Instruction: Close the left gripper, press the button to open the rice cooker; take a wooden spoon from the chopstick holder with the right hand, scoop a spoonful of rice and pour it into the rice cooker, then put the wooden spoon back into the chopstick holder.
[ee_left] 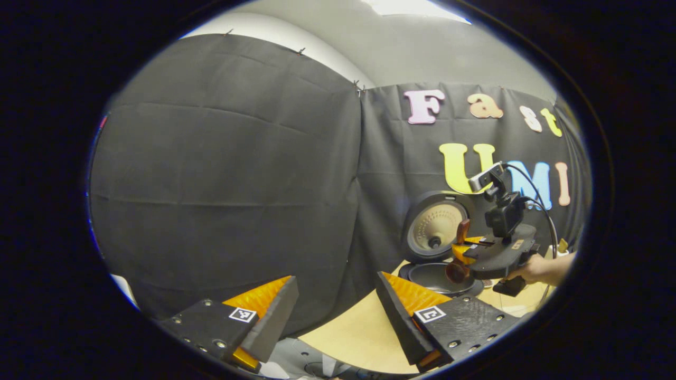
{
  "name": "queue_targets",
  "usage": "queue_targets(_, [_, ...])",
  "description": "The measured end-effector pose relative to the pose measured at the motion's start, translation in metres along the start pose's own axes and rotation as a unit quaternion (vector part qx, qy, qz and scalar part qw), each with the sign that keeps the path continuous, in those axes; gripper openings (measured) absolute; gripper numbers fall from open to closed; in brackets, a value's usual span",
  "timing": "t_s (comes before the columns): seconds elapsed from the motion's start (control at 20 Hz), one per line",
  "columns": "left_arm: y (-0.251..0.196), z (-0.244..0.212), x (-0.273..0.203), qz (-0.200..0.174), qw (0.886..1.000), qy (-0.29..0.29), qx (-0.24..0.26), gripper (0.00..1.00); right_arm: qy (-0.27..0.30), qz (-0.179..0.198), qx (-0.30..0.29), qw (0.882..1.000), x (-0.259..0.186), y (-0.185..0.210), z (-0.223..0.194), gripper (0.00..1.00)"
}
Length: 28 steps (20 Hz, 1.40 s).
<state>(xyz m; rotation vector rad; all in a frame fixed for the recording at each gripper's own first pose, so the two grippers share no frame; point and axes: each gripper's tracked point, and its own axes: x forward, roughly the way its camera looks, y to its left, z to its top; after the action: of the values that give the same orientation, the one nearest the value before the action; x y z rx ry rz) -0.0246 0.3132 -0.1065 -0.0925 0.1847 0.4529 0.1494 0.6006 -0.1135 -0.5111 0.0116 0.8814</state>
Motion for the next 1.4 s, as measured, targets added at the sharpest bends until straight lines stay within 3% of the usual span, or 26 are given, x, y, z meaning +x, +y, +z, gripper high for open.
queue_targets(0.25, [0.001, 0.002, -0.002, 0.004, 1.000, -0.001, -0.002, 0.89, -0.031, 0.003, -0.135, 0.990, -0.004, 0.013, 0.010, 0.13])
queue_targets(0.4, [0.002, 0.003, -0.005, 0.005, 1.000, 0.000, -0.002, 0.89, -0.030, 0.009, -0.138, 0.990, -0.007, 0.017, 0.009, 0.13])
queue_targets(0.65, [0.001, 0.008, -0.011, 0.004, 1.000, -0.005, 0.002, 0.89, 0.001, 0.017, -0.003, 1.000, -0.012, 0.010, 0.004, 0.14])
queue_targets(0.85, [-0.006, 0.008, -0.010, -0.003, 1.000, -0.008, 0.005, 0.92, 0.023, 0.021, 0.117, 0.993, -0.013, -0.003, -0.004, 0.13])
queue_targets(1.1, [-0.012, 0.017, -0.015, -0.020, 1.000, -0.015, 0.012, 0.89, 0.032, 0.018, 0.241, 0.970, -0.018, -0.023, -0.006, 0.13])
queue_targets(1.2, [-0.015, 0.020, -0.017, -0.028, 0.999, -0.016, 0.012, 0.95, 0.028, 0.017, 0.286, 0.958, -0.025, -0.032, -0.004, 0.13])
queue_targets(1.4, [-0.019, 0.026, -0.024, -0.048, 0.999, -0.022, 0.014, 0.92, 0.016, 0.012, 0.396, 0.918, -0.038, -0.057, -0.004, 0.11])
